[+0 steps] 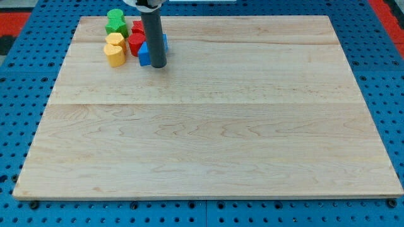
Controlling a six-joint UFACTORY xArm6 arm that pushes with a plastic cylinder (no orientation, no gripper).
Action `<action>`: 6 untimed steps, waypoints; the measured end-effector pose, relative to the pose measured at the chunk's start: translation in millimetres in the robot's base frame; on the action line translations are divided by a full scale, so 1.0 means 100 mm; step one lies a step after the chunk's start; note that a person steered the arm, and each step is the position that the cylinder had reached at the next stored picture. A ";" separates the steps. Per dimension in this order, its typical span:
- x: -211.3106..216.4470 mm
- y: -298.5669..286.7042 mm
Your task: Move the blue blocks towards the top side of the board
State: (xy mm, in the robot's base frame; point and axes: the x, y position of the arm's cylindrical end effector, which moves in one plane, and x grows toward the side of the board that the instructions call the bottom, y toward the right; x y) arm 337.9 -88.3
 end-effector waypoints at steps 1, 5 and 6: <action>-0.07 -0.07; -0.48 0.13; -0.45 0.52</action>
